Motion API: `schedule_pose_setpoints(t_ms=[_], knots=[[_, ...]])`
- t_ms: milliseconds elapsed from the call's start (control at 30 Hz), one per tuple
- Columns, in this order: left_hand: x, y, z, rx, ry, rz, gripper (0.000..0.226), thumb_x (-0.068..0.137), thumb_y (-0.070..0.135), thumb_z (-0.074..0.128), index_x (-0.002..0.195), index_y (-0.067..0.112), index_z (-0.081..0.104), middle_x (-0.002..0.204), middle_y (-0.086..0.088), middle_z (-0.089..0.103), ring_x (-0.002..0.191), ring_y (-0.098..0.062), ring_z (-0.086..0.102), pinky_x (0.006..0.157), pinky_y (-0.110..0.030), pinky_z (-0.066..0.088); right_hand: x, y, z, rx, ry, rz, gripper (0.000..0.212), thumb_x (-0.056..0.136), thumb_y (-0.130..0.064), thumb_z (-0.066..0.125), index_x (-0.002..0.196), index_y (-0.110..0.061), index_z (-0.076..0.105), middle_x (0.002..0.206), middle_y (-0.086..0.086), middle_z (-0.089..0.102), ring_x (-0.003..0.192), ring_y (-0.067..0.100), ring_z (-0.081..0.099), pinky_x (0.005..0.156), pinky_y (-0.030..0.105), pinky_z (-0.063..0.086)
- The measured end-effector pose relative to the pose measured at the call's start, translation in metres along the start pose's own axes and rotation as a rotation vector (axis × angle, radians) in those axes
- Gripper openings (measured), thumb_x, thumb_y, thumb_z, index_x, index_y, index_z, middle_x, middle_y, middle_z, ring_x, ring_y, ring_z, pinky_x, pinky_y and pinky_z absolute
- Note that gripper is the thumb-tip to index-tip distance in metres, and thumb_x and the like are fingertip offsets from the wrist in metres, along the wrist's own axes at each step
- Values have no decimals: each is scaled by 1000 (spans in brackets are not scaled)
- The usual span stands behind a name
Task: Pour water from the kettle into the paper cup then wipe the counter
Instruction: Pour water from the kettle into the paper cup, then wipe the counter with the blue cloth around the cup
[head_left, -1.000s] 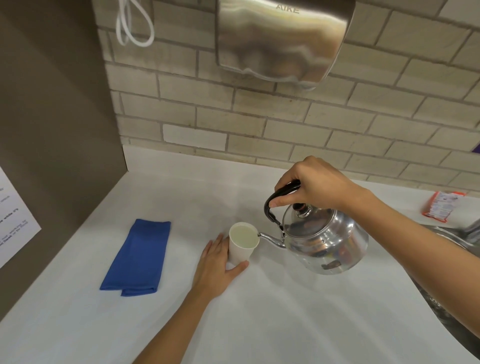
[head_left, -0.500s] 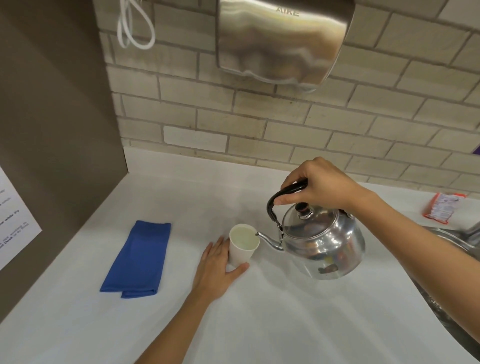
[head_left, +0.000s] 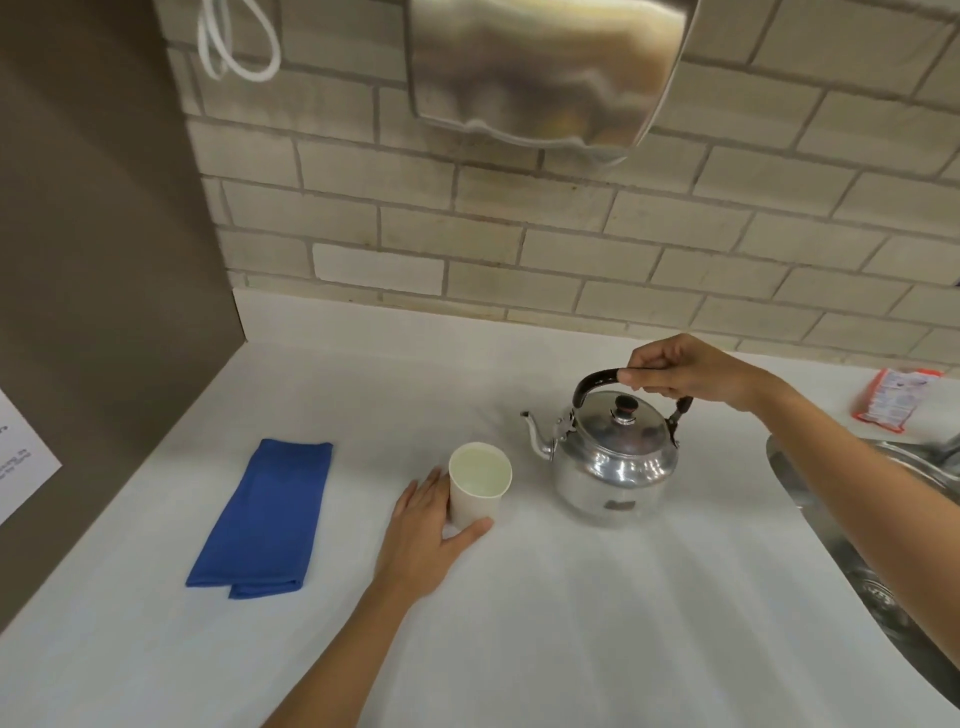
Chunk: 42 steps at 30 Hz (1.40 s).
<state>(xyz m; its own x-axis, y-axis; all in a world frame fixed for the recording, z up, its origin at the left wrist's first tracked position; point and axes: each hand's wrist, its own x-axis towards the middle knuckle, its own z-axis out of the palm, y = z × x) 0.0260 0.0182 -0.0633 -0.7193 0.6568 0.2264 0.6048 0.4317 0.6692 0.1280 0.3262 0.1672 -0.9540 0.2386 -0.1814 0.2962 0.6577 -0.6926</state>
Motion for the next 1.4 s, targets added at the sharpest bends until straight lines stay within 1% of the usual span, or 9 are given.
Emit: schedule_pose_setpoints(t_ms=[167, 333, 533, 700, 833, 1000, 1167, 1300, 1400], knots=[[1, -1, -2, -45, -13, -16, 76, 87, 66, 46, 142, 14, 39, 141, -4, 55, 135, -18, 44, 121, -37, 17, 27, 17, 1, -19, 68, 43, 26, 90, -34, 69, 86, -9, 71, 83, 5, 65, 79, 10, 56, 75, 23, 39], [1, -2, -3, -68, -26, -16, 73, 86, 66, 49, 139, 17, 41, 136, -5, 57, 130, -20, 48, 120, -39, 18, 57, 28, -2, 25, 144, 58, 28, 92, -26, 68, 97, 2, 70, 91, 8, 66, 90, 14, 60, 91, 24, 43], [1, -2, -3, -74, -4, -11, 76, 82, 70, 49, 137, 19, 43, 134, -3, 57, 128, -19, 48, 120, -38, 20, 77, 36, -4, 69, 201, 84, 16, 92, -26, 68, 83, -13, 68, 76, -6, 61, 78, 2, 58, 76, 10, 43], [0, -3, -2, -68, -5, -15, 71, 83, 69, 52, 134, 20, 45, 130, -2, 59, 124, -20, 50, 117, -40, 26, 77, 39, 0, 46, 286, 54, 18, 90, -27, 70, 93, -9, 73, 71, -5, 60, 67, 6, 50, 68, 17, 38], [0, -2, -3, -62, -18, -27, 67, 83, 66, 57, 132, 20, 47, 127, -1, 59, 120, -22, 50, 113, -40, 31, 72, 32, 7, 36, 346, 52, 28, 85, -25, 77, 110, -14, 74, 100, -2, 71, 92, 7, 62, 82, 17, 41], [1, 8, -15, -89, -68, -26, 56, 81, 60, 65, 121, 23, 50, 106, 10, 57, 96, -8, 51, 100, -35, 40, 70, -4, 39, -215, 536, -115, 29, 86, -26, 74, 115, -21, 72, 121, 3, 68, 113, 19, 60, 101, 35, 44], [-14, 4, -42, -154, -165, -92, 62, 80, 61, 66, 129, 29, 44, 129, 12, 57, 116, -8, 54, 98, -33, 47, 73, -60, 88, -172, 442, -279, 31, 89, -20, 71, 120, -15, 69, 124, 12, 65, 116, 23, 60, 98, 24, 41], [-39, -12, -74, -77, -31, -164, 65, 84, 57, 64, 136, 27, 42, 138, 8, 52, 125, -7, 50, 98, -23, 40, 71, -105, 135, -25, 320, -319, 33, 89, -24, 72, 121, -18, 70, 127, 7, 63, 115, 17, 58, 90, 21, 39], [-56, -32, -103, 0, 113, -237, 60, 90, 49, 61, 140, 22, 42, 146, 0, 47, 131, -14, 45, 104, -27, 37, 65, -137, 180, 130, 207, -325, 33, 88, -28, 72, 120, -22, 70, 127, 0, 65, 115, 11, 58, 91, 21, 42]])
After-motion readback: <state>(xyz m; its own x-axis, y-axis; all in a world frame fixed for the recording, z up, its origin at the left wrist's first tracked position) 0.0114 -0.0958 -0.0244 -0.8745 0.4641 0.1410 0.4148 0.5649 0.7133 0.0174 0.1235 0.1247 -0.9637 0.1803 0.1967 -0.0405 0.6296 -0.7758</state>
